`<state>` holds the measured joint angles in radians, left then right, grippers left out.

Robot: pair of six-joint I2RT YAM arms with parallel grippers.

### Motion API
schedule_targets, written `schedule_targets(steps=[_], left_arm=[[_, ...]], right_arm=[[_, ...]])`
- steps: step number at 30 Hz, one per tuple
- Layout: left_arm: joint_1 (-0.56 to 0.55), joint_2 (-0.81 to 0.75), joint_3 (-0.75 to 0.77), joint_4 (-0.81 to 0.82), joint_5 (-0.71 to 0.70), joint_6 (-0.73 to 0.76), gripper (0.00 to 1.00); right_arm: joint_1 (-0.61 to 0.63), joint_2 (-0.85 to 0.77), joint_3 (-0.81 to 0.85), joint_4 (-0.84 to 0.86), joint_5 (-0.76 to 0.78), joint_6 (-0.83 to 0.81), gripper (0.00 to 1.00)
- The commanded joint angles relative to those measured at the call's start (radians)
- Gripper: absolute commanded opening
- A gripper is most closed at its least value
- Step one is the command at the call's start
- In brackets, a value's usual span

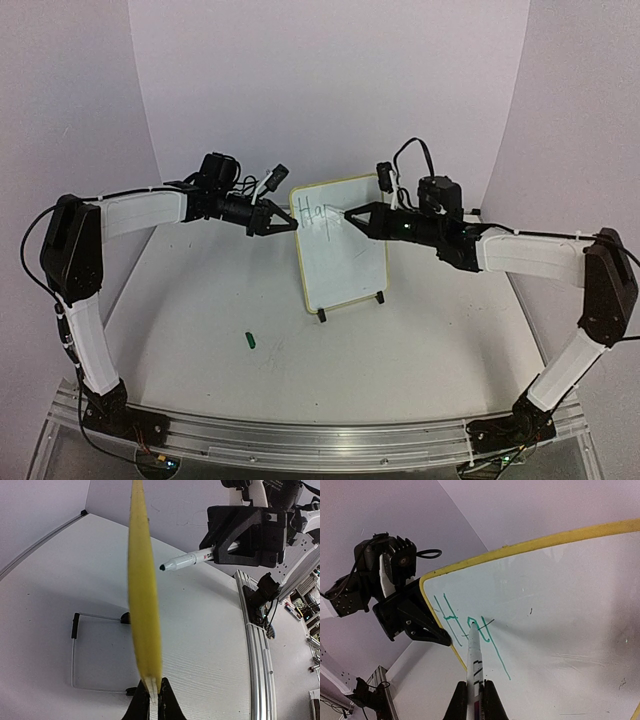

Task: Write a sentence on the whiteboard
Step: Write on the whiteboard with the whiteboard marker without the cap.

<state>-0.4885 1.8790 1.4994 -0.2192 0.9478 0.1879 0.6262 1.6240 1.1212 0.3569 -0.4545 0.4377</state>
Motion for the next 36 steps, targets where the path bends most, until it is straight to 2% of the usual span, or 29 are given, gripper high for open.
schedule_targets(steps=[1, 17, 36], left_arm=[[-0.005, 0.019, 0.024, -0.064, -0.005, 0.028, 0.00], [-0.005, 0.021, 0.026, -0.068, -0.004, 0.033, 0.00], [-0.006, 0.022, 0.027, -0.069, -0.004, 0.030, 0.00]], right_arm=[[-0.002, 0.026, 0.050, 0.023, 0.022, -0.014, 0.00], [-0.002, -0.014, -0.002, 0.021, 0.128, -0.016, 0.00], [0.009, 0.006, -0.016, 0.011, 0.028, -0.033, 0.00]])
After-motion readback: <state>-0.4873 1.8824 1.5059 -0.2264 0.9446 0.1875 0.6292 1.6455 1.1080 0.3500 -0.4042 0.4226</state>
